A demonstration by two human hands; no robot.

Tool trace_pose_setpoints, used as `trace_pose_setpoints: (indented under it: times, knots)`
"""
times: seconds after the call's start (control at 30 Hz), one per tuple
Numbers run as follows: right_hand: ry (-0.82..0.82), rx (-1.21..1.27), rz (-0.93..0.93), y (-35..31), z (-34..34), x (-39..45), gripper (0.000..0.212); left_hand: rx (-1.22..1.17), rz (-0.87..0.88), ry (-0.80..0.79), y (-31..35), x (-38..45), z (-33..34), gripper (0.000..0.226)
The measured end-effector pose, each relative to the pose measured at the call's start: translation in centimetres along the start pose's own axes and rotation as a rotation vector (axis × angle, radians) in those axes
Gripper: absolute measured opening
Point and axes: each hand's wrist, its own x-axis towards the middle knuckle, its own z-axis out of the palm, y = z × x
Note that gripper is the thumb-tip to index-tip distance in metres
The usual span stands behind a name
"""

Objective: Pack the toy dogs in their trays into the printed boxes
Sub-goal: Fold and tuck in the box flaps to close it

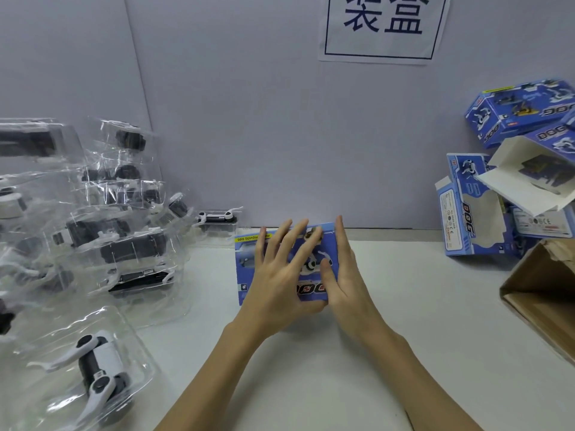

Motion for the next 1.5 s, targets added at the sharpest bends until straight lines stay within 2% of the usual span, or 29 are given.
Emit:
trace_pose_setpoints:
  times: [0.07, 0.13, 0.17, 0.23, 0.3, 0.37, 0.43, 0.53, 0.6, 0.7, 0.73, 0.8, 0.9, 0.97, 1.07, 1.23, 1.4, 1.5]
  knots:
    - [0.096, -0.007, 0.030, 0.0, -0.5, 0.7, 0.063, 0.082, -0.019, -0.044, 0.1, 0.0, 0.3, 0.094]
    - [0.175, -0.020, 0.088, 0.2, -1.1, 1.1, 0.053, 0.190, -0.072, -0.116, -0.5, -0.4, 0.2, 0.099]
    - [0.196, -0.010, 0.134, 0.3, -1.5, 1.1, 0.046, 0.184, -0.151, -0.171, -0.9, -0.6, -0.1, 0.104]
    - [0.213, 0.047, 0.234, 0.3, -2.1, 1.4, 0.037, -0.005, -0.391, -0.241, -1.9, -1.0, -0.9, 0.106]
    - [0.211, 0.187, 0.325, 0.0, -2.7, 1.5, 0.037, -0.239, -0.560, -0.151, -2.7, -1.1, -1.4, 0.086]
    - [0.171, 0.248, 0.367, 0.0, -3.3, 1.6, 0.038, -0.326, -0.665, -0.006, -3.2, -0.9, -1.8, 0.065]
    - [0.083, 0.142, 0.364, 0.6, -3.7, 1.5, 0.052, -0.428, -0.761, 0.094, -3.7, -0.9, -2.2, 0.066]
    - [-0.084, -0.158, 0.304, 1.7, -3.4, 1.1, 0.087, -0.611, -0.924, 0.207, -4.2, -0.7, -2.4, 0.082]
    - [-0.066, -0.291, 0.245, 2.2, -3.1, 0.8, 0.091, -0.769, -1.000, 0.289, -4.1, -0.5, -2.8, 0.076]
    - [0.093, -0.261, 0.177, 2.0, -3.5, 1.0, 0.077, -0.910, -0.952, 0.260, -3.7, -0.1, -3.3, 0.054]
    - [0.150, -0.170, 0.215, 1.6, -3.5, 1.0, 0.072, -0.933, -0.917, 0.225, -3.4, -0.1, -3.5, 0.054]
    - [0.277, 0.020, 0.279, 1.1, -3.5, 1.1, 0.076, -0.956, -0.858, 0.152, -2.8, 0.2, -3.5, 0.059]
    - [0.364, 0.133, 0.352, 0.5, -3.5, 1.1, 0.074, -0.931, -0.809, 0.022, -1.8, 0.3, -2.9, 0.060]
    - [0.366, 0.211, 0.314, 0.1, -3.5, 1.1, 0.063, -0.957, -0.765, 0.000, -0.9, 0.4, -2.3, 0.067]
    - [0.309, 0.240, 0.180, 0.0, -2.8, 0.9, 0.043, -1.024, -0.810, 0.077, -0.2, 0.4, -1.6, 0.066]
    - [0.298, 0.198, 0.177, 0.2, -2.3, 0.6, 0.049, -1.020, -0.838, 0.118, 0.0, 0.5, -1.9, 0.048]
    - [0.255, 0.197, 0.224, 0.4, -2.3, 0.5, 0.042, -1.024, -0.843, 0.167, -0.8, 0.5, -2.8, 0.051]
    - [0.295, 0.249, 0.248, 0.0, -2.1, 1.0, 0.042, -1.046, -0.855, 0.158, -0.9, 0.7, -3.3, 0.051]
